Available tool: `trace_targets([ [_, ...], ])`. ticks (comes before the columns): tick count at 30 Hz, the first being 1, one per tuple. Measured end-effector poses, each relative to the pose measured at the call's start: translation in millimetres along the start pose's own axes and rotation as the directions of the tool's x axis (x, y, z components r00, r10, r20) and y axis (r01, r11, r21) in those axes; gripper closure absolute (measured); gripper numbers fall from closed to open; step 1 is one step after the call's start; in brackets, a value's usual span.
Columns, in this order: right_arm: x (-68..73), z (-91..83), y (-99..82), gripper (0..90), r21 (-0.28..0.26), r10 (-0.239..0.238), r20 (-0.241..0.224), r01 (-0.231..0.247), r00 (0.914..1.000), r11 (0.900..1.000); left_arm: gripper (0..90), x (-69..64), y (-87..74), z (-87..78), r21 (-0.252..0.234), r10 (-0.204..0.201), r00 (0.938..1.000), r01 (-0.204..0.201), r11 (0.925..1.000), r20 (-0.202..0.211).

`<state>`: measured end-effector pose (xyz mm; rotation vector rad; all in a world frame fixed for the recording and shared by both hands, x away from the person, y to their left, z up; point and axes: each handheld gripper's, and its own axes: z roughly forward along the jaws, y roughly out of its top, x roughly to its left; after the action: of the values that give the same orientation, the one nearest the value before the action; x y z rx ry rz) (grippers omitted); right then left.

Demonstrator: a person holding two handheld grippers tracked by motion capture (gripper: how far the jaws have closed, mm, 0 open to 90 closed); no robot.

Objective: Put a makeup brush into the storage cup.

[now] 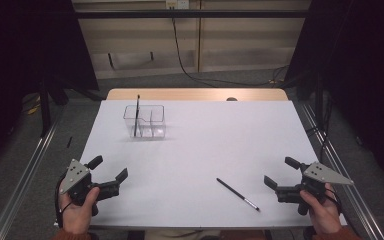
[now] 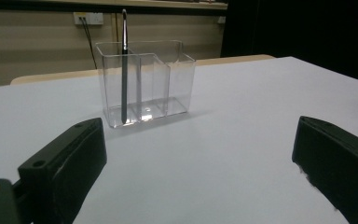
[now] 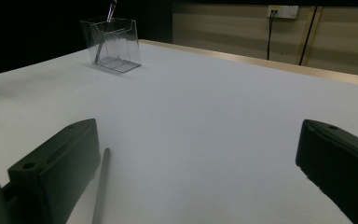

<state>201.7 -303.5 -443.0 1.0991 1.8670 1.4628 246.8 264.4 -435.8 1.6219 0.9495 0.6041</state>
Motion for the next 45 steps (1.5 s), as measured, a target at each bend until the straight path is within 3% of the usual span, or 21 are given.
trace_targets([
  [5,0.5,0.8,1.0,0.0,-0.005,-0.004,-0.001,0.004,1.0000,1.0000,2.9,2.7,-0.4,-3.7,-0.008,0.005,1.0000,-0.005,1.0000,0.003],
  [13,-3.1,15.8,9.2,0.0,-0.008,-0.023,-0.014,0.022,0.9996,0.9997,2.9,2.6,-1.8,-5.1,0.003,0.006,0.9999,-0.006,1.0000,0.011],
  [18,-4.9,29.6,17.9,0.0,-0.016,0.002,-0.028,-0.002,0.9996,0.9999,2.9,0.4,-1.8,-4.6,0.001,0.001,1.0000,-0.001,1.0000,0.007],
  [29,0.7,52.1,36.2,0.0,-0.007,-0.041,-0.074,0.041,0.9964,0.9991,2.9,-0.9,-1.6,-2.7,0.006,0.009,0.9998,-0.009,0.9999,0.018],
  [34,9.6,67.2,43.8,0.0,0.025,-0.056,-0.090,0.058,0.9944,0.9980,2.9,-1.6,-1.0,-2.4,0.012,0.023,0.9994,-0.023,0.9997,0.028],
  [38,15.6,79.2,49.5,1.0,0.041,-0.085,-0.127,0.091,0.9882,0.9950,2.9,-1.2,-1.1,-1.3,0.012,0.019,0.9994,-0.020,0.9997,0.029],
  [42,18.7,84.4,55.1,1.4,0.101,-0.094,-0.149,0.109,0.9844,0.9889,2.9,-0.9,-1.3,-1.8,0.010,0.016,0.9995,-0.016,0.9998,0.027],
  [45,18.8,85.9,54.5,1.5,0.161,-0.097,-0.183,0.127,0.9783,0.9787,2.9,-0.6,-1.7,-1.3,0.015,0.012,0.9996,-0.012,0.9998,0.026],
])
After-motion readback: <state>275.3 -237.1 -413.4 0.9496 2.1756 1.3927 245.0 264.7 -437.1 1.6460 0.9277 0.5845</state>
